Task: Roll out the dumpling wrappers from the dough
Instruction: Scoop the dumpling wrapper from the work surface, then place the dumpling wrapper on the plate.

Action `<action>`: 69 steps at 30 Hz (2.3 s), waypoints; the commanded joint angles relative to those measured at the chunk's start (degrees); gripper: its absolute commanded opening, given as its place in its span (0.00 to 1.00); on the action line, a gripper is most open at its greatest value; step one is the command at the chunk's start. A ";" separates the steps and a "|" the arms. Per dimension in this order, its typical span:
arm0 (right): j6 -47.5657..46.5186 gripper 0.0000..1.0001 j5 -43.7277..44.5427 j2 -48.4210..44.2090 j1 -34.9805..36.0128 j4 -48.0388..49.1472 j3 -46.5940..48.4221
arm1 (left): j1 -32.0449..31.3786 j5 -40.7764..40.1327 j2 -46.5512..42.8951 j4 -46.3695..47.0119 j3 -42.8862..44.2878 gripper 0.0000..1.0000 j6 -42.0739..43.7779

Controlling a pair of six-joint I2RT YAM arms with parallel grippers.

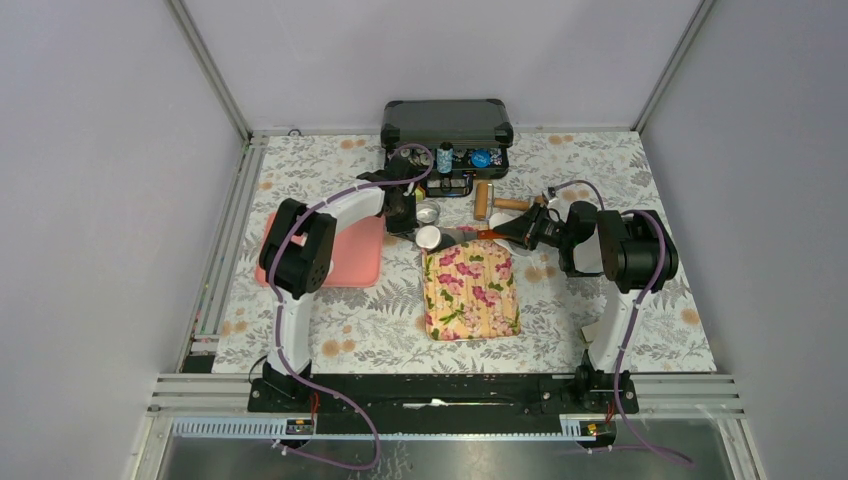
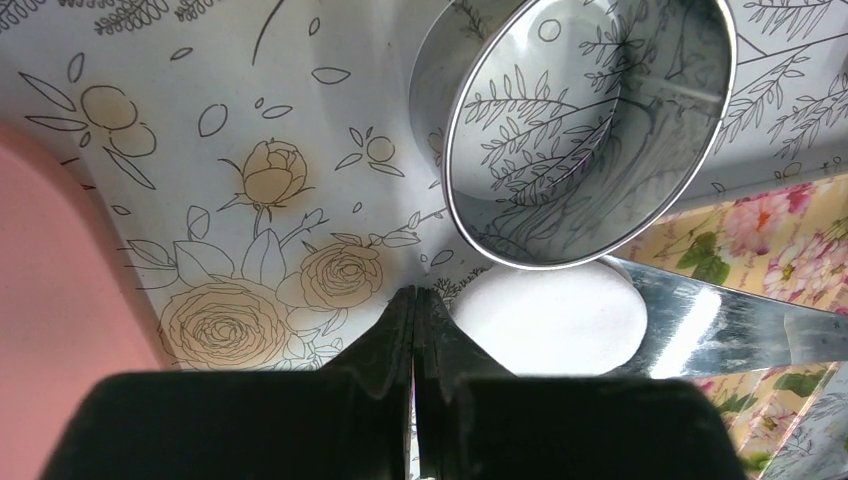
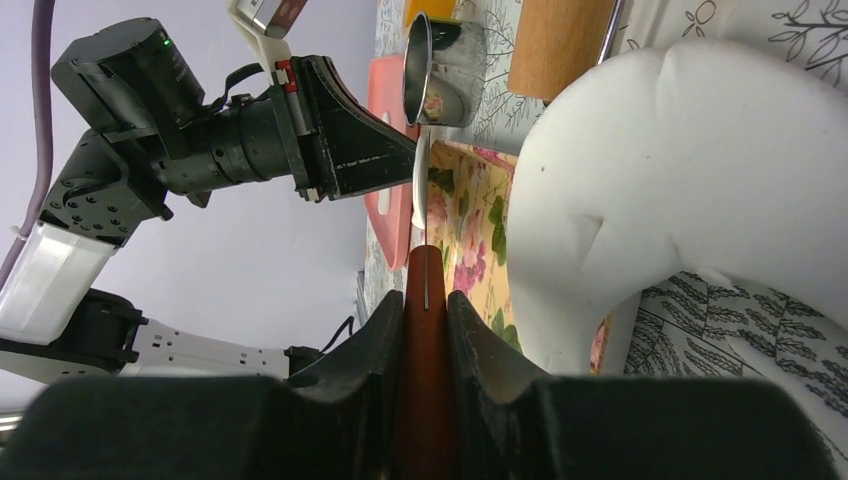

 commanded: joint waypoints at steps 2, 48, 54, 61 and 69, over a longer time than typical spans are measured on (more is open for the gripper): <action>-1.85 0.00 -1.82 -0.19 -0.12 1.21 1.96 | -0.55 -0.43 -0.36 0.03 1.77 0.00 0.36; 15.19 0.00 -4.47 9.99 -1.55 26.41 2.77 | 1.06 1.97 -8.96 0.05 -0.92 0.00 2.26; 19.41 0.00 -5.06 10.13 -1.87 30.67 3.90 | 1.83 1.67 -9.49 -0.40 -1.27 0.00 3.14; 20.23 0.00 -5.02 6.39 -1.85 30.64 4.28 | 7.62 0.61 -12.91 -2.71 0.74 0.00 4.88; 20.83 0.00 -3.39 2.34 0.52 29.04 6.32 | 19.19 -0.21 -21.83 -3.97 -1.58 0.11 8.58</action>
